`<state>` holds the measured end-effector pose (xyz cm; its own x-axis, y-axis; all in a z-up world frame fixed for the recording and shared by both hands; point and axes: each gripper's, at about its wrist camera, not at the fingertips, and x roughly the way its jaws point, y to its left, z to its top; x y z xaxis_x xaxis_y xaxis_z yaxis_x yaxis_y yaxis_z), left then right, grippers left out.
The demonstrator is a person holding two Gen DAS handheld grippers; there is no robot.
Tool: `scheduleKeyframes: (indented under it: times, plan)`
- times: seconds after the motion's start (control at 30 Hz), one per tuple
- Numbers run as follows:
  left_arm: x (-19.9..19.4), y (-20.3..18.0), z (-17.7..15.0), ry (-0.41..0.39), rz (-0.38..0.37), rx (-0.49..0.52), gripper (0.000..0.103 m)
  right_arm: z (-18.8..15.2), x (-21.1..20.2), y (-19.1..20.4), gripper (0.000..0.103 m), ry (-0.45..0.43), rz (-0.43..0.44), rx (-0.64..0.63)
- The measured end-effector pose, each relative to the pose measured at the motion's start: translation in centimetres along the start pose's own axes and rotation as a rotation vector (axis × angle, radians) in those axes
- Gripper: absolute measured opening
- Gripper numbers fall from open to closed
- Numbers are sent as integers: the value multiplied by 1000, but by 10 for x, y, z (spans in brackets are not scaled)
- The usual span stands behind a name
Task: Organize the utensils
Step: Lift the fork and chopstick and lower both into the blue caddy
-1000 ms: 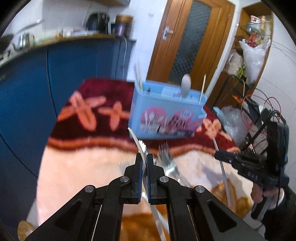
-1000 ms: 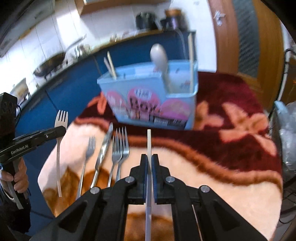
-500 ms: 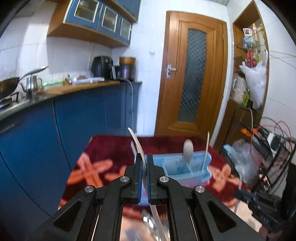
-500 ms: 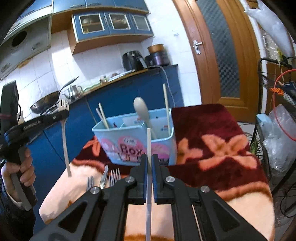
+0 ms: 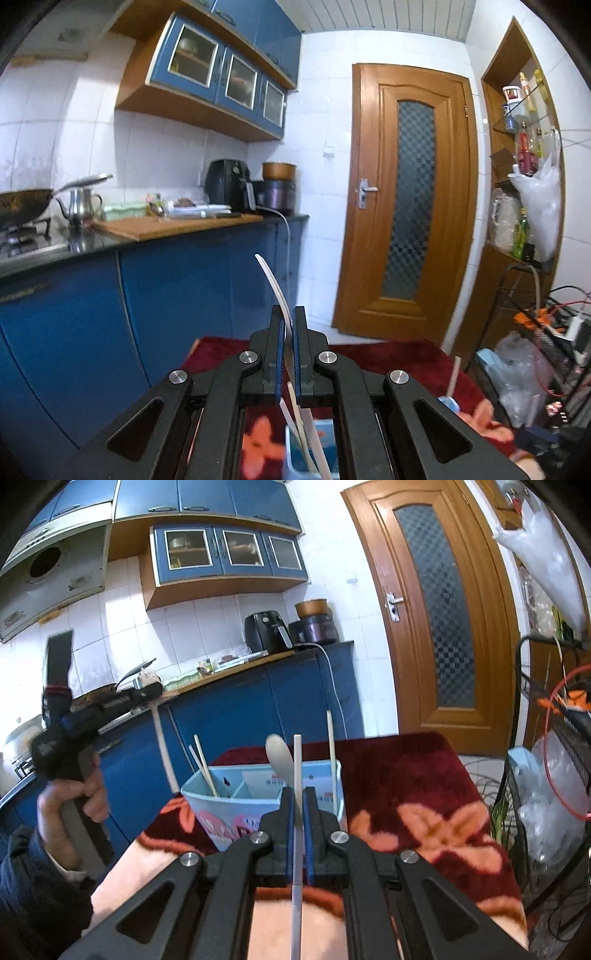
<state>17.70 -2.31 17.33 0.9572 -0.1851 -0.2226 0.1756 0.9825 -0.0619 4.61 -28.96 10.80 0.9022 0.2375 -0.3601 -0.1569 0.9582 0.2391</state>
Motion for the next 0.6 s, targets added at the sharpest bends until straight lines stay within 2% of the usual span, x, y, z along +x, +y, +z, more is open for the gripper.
scheduleKeyframes:
  times: [0.13, 0.33, 0.4, 0.5, 0.6]
  plan:
    - [18, -2, -9, -19, 32, 12, 4, 20, 0, 4, 6, -60, -12, -28]
    - [40, -1, -35, 46, -1, 2, 4, 49, 9, 12, 6, -157, -53, -91]
    - [45, -2, -42, 62, -10, 0, 4, 54, 17, 13, 6, -177, -72, -100]
    - [51, -1, -51, 84, -27, -10, 4, 56, 35, 18, 6, -226, -146, -144]
    - [49, -3, -58, 61, -19, 15, 4, 56, 54, 16, 6, -244, -159, -136]
